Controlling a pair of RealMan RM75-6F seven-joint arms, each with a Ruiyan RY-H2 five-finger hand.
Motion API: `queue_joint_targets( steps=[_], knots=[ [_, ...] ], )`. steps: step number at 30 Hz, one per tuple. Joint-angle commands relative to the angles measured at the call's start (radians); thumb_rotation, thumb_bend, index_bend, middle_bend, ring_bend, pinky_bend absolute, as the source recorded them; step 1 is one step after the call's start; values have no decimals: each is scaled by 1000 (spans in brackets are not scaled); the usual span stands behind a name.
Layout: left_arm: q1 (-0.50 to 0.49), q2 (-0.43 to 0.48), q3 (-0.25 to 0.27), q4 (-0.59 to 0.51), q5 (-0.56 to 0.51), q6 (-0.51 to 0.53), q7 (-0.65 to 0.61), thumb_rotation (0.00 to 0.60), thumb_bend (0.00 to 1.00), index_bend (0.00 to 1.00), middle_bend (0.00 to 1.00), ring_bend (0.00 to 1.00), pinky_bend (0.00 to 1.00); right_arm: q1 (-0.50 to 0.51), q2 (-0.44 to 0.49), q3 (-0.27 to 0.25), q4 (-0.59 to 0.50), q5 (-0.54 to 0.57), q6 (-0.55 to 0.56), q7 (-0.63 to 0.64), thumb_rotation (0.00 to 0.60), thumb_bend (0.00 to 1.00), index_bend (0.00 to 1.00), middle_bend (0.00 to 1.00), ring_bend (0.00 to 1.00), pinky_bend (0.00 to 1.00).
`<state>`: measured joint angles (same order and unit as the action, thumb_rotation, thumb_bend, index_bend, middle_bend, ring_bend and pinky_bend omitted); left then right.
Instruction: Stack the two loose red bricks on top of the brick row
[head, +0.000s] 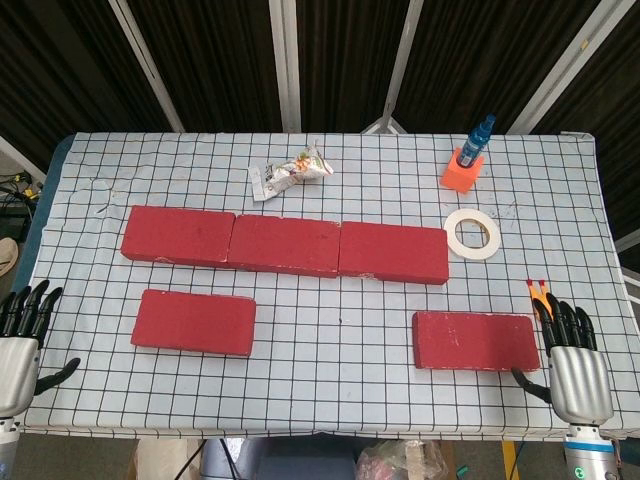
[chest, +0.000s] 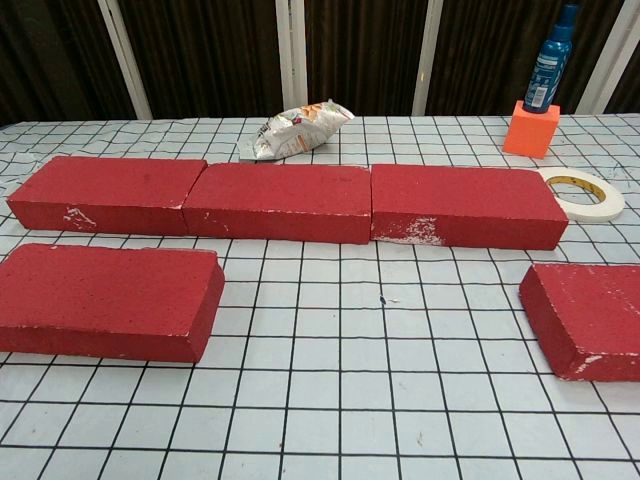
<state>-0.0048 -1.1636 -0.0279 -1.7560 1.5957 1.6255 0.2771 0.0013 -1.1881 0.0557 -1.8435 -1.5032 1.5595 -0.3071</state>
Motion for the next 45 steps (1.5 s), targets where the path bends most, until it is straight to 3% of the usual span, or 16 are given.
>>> queue_joint_targets(
  steps=[1,11,21,31,38,45],
  knots=[
    [0,0,1,-1,1,-2,2,600,0,73,0,0,0,1,-1,0,0,3,-2,-5,600,184,28,0,0,0],
    [3,3,8,-5,13,-1,-4,600,0,73,0,0,0,13,4,-23,-11,-1,-49,-16,600,184,28,0,0,0],
    [15,13,9,-12,17,18,-19,600,0,73,0,0,0,83,76,-60,-82,41,-229,-38,600,183,28,0,0,0],
    [10,4,-1,-13,0,6,6,600,0,73,0,0,0,232,151,-13,-227,330,-443,-260,600,183,28,0,0,0],
    [8,1,-7,-12,-13,1,14,600,0,71,0,0,0,333,150,14,-272,551,-470,-407,600,183,28,0,0,0],
    [11,2,-13,-13,-21,8,13,600,0,71,0,0,0,401,109,18,-243,658,-482,-430,600,183,28,0,0,0]
  ],
)
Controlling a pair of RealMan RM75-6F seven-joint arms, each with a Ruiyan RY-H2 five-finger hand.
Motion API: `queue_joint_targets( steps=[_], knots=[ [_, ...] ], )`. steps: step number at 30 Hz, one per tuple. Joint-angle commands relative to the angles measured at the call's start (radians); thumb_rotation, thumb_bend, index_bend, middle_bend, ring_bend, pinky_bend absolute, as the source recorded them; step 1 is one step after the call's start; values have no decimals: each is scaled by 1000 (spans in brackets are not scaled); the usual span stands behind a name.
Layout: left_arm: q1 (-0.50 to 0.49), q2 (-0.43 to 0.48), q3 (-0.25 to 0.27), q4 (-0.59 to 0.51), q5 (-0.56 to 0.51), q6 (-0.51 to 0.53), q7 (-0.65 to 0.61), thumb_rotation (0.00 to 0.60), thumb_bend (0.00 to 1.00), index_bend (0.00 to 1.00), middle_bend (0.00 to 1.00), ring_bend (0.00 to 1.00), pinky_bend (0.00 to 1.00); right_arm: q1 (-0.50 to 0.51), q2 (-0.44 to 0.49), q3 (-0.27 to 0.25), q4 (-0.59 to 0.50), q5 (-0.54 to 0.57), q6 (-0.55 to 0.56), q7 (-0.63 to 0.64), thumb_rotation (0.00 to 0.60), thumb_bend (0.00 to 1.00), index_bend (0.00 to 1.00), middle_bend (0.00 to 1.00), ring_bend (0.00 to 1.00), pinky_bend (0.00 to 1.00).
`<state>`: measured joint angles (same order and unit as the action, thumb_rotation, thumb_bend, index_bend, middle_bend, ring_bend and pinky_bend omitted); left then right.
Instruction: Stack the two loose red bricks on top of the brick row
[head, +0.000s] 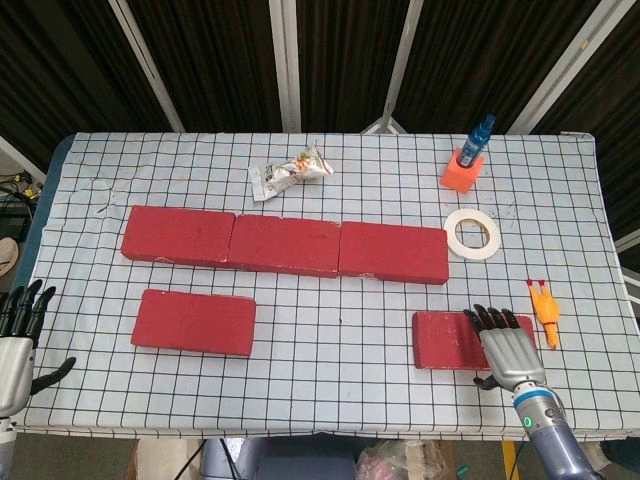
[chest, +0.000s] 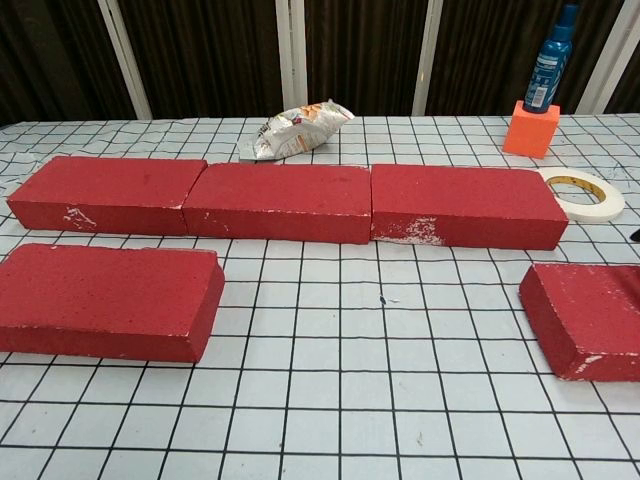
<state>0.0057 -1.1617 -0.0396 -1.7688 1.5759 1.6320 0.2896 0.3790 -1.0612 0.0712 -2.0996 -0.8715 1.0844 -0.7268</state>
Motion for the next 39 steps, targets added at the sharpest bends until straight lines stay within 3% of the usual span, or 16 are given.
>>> queue_joint_targets(
  steps=[1,24,29,34,39],
  knots=[
    [1,-1,-2,0,-3,3,3,600,0,71,0,0,0,29,-23,0,18,33,-6,-11,600,183,28,0,0,0],
    [-7,-24,-7,1,-18,-13,58,600,0,71,0,0,0,168,-113,-43,125,194,-9,-50,600,183,8,1,0,0],
    [-9,-26,-8,1,-23,-17,64,600,0,71,0,0,0,179,-129,-55,139,189,23,-55,600,184,47,94,0,0],
    [-10,-26,-7,1,-23,-19,65,600,0,71,0,0,0,183,-139,-66,147,178,43,-51,600,183,177,223,20,0],
    [-11,-24,-4,-2,-23,-24,61,600,0,71,0,0,0,196,-140,-76,155,190,30,-50,600,184,252,276,59,0]
  ],
)
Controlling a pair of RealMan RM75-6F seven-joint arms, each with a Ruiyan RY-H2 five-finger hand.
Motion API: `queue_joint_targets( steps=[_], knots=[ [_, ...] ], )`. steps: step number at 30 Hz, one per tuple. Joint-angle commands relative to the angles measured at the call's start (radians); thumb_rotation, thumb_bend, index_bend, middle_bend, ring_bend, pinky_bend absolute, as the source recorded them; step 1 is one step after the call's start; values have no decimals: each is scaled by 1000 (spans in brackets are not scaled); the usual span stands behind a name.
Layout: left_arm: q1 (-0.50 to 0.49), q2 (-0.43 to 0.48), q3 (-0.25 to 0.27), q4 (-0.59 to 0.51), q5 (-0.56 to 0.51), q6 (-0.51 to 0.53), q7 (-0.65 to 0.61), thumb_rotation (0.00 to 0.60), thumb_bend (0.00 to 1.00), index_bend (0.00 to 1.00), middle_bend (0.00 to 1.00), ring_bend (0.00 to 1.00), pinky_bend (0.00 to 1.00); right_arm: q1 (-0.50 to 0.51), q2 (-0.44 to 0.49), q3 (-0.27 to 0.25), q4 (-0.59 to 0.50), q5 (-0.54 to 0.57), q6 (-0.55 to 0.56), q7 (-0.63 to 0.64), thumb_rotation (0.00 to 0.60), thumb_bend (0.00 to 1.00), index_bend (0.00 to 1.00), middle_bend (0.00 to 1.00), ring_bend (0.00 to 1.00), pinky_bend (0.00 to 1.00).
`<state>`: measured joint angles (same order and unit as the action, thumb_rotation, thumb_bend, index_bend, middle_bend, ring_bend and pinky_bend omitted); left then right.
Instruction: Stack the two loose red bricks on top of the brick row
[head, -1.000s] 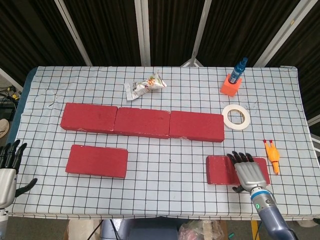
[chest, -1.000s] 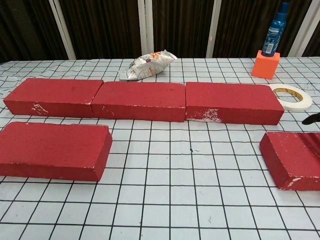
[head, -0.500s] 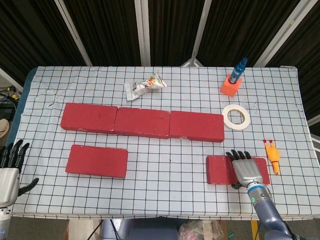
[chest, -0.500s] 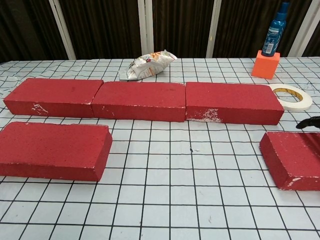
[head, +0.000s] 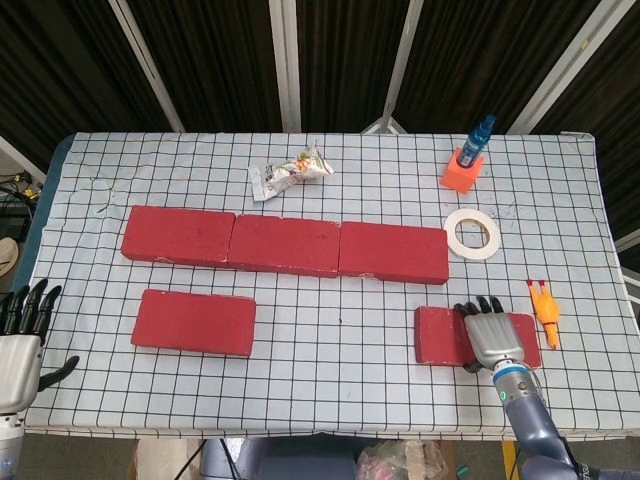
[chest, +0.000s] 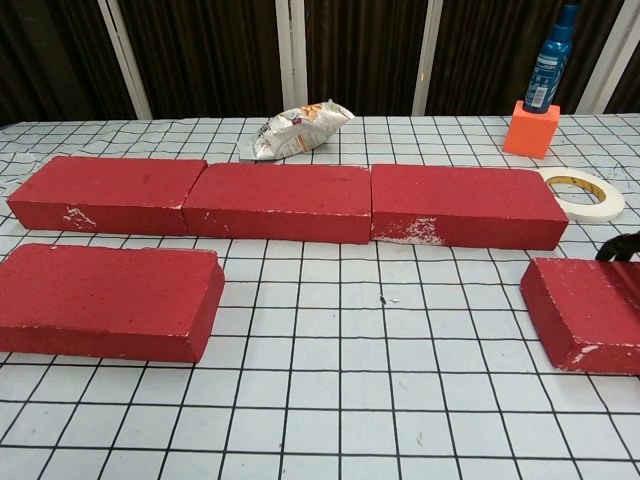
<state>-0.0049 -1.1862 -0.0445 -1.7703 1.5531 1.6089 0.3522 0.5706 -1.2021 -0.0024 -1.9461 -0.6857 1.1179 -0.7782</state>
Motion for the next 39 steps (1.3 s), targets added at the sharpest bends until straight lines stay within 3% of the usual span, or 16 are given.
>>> queue_joint_targets(
  steps=[1,8,15,21,26,34,39],
  knots=[
    [0,2,1,-1,0,-1,-3,600,0,71,0,0,0,7,2,-3,0,4,-3,2,600,184,264,281,63,0],
    [0,8,2,-4,-2,-3,-12,600,0,71,0,0,0,6,56,21,-52,-49,27,57,600,184,314,297,75,0],
    [-5,7,-3,-4,-16,-13,-10,600,0,71,0,0,0,62,161,109,-161,-11,65,43,600,184,314,297,75,0],
    [-9,5,-9,-4,-34,-22,0,600,0,71,0,0,0,235,191,222,-187,237,14,-56,600,184,314,298,76,0],
    [-11,5,-20,-2,-54,-21,-2,600,0,71,0,0,0,424,124,286,-120,497,35,-185,600,184,314,298,76,0],
    [-21,-1,-36,3,-93,-35,7,600,0,72,0,0,0,691,-54,365,112,869,90,-374,600,184,314,298,78,0],
    [-27,-4,-43,7,-113,-45,13,600,0,72,0,0,0,785,-148,397,254,989,83,-459,600,184,314,298,78,0]
  ],
)
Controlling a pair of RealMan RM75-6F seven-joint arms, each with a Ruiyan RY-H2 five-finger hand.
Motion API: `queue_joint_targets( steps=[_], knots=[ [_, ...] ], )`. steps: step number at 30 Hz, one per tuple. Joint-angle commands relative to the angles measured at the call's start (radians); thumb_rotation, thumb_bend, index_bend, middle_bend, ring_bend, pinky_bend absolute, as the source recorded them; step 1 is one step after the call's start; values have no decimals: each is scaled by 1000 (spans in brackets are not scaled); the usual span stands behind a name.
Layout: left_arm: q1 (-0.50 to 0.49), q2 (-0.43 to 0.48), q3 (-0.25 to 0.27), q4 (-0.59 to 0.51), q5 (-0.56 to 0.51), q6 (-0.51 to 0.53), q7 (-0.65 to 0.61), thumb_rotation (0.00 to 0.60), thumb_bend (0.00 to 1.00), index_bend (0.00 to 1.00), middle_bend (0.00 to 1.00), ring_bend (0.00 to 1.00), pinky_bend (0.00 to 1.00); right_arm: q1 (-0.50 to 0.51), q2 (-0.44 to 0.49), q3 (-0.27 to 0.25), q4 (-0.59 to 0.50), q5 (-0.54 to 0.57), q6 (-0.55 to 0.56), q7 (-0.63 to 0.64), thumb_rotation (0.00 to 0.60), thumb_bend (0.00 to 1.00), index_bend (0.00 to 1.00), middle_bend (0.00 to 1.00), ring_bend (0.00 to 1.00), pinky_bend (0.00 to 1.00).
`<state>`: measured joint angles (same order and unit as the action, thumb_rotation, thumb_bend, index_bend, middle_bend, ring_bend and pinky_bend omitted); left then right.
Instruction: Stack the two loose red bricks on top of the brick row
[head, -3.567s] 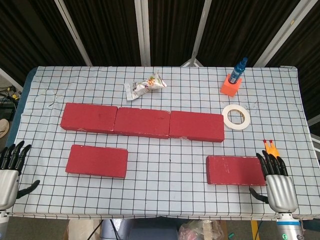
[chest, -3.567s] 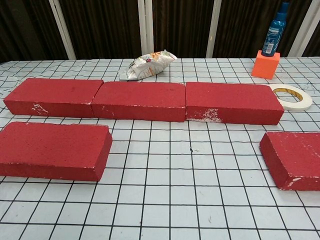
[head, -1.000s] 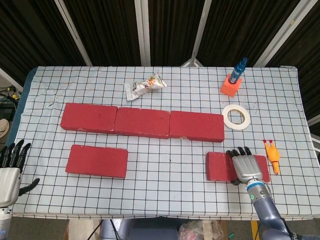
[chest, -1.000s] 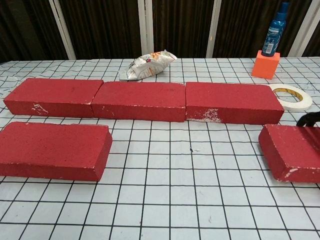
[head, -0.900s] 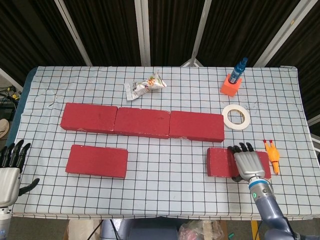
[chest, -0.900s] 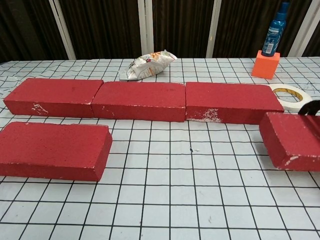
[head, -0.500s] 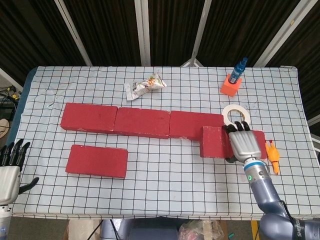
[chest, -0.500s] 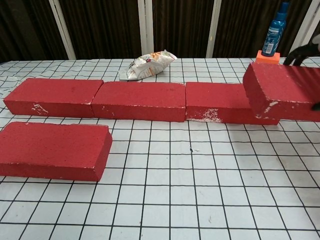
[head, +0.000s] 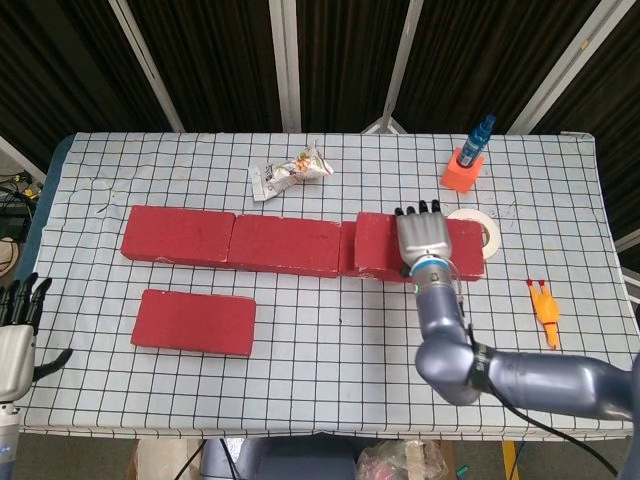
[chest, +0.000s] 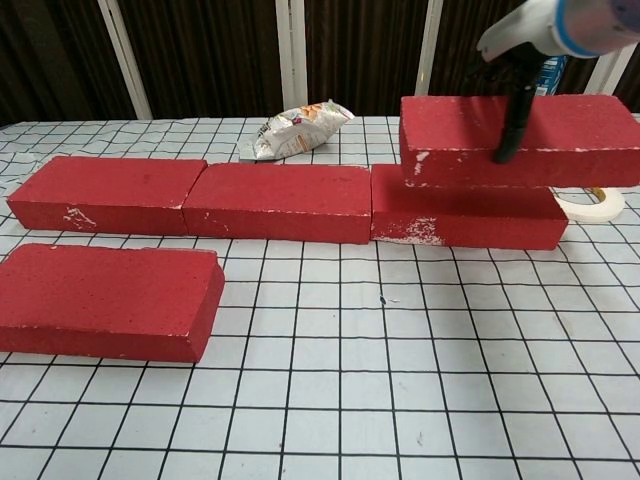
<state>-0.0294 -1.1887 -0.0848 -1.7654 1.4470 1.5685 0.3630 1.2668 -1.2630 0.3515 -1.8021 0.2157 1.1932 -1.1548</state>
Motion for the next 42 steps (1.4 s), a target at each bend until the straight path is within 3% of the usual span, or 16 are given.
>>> queue_joint_targets(
  steps=[1,14,42],
  knots=[
    [-5,-3,-6,4,-14,-9,4,600,0,71,0,0,0,104,-105,50,139,105,4,-98,600,183,314,298,78,0],
    [-22,6,-15,7,-57,-39,-12,600,0,71,0,0,0,184,-242,122,352,217,-29,-199,600,183,314,298,78,0],
    [-6,40,-21,8,-73,-4,-74,600,0,71,0,0,0,243,-436,221,574,178,-48,-283,600,184,314,297,78,0]
  ],
)
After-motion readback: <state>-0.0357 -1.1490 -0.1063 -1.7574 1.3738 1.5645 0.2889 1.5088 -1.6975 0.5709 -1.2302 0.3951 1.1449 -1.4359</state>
